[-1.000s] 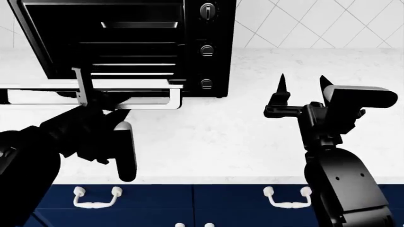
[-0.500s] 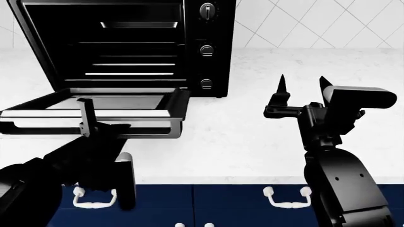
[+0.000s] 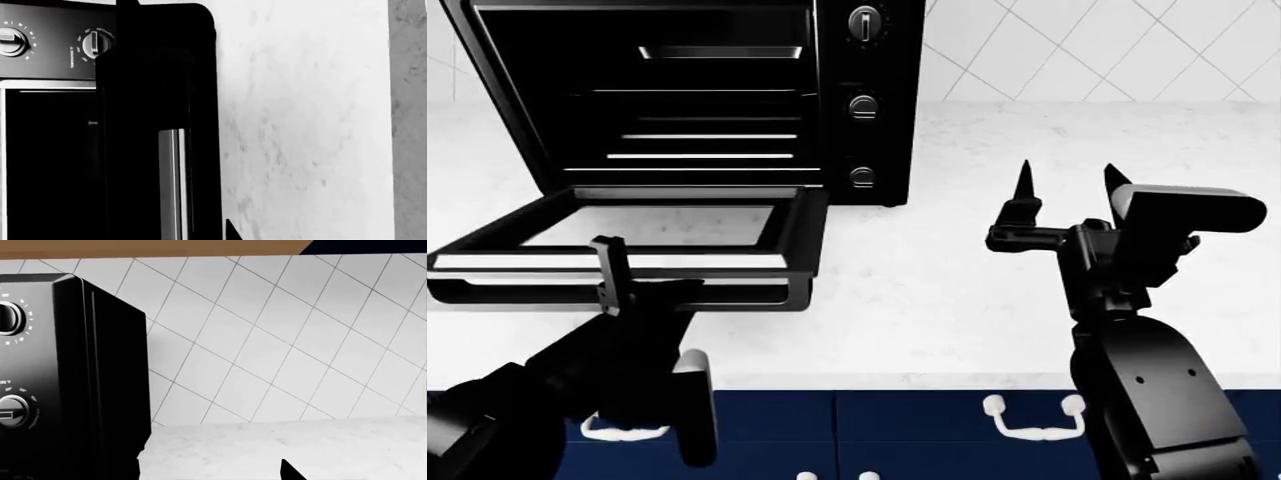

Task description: Open the toaster oven door.

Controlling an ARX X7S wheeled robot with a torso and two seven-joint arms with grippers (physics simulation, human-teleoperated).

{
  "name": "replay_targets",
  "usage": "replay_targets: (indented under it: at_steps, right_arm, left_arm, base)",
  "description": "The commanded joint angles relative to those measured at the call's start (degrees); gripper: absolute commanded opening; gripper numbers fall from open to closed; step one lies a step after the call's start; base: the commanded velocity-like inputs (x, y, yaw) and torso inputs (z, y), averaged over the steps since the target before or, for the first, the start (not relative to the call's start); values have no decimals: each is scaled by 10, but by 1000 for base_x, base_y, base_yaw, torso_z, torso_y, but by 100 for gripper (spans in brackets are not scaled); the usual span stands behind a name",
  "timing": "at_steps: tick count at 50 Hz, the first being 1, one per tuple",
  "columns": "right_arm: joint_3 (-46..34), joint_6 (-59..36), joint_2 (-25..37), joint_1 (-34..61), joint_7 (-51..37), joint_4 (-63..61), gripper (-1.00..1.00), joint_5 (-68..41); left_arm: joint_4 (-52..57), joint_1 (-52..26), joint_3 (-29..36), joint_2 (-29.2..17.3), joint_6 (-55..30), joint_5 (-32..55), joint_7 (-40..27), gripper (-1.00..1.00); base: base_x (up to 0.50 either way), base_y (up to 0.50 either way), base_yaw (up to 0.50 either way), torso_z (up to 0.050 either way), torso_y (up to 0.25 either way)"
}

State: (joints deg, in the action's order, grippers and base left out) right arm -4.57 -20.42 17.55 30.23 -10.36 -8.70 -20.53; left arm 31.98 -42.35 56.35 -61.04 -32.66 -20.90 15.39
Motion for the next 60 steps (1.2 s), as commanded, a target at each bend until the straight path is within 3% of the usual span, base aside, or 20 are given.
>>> replay_targets:
  at_steps: [1,60]
  right_arm:
    - [0,3,2,0,-2,3,100,-2]
    - [-2,7,12,-11,-14,1,100,-10]
  left_arm:
    - [-10,33,18,1,-1,42,-7,-100]
    - [-177,133,88,90,96,60,-83,-100]
  base:
    - [0,0,0,0,0]
    - [11,-4,-12,0,0]
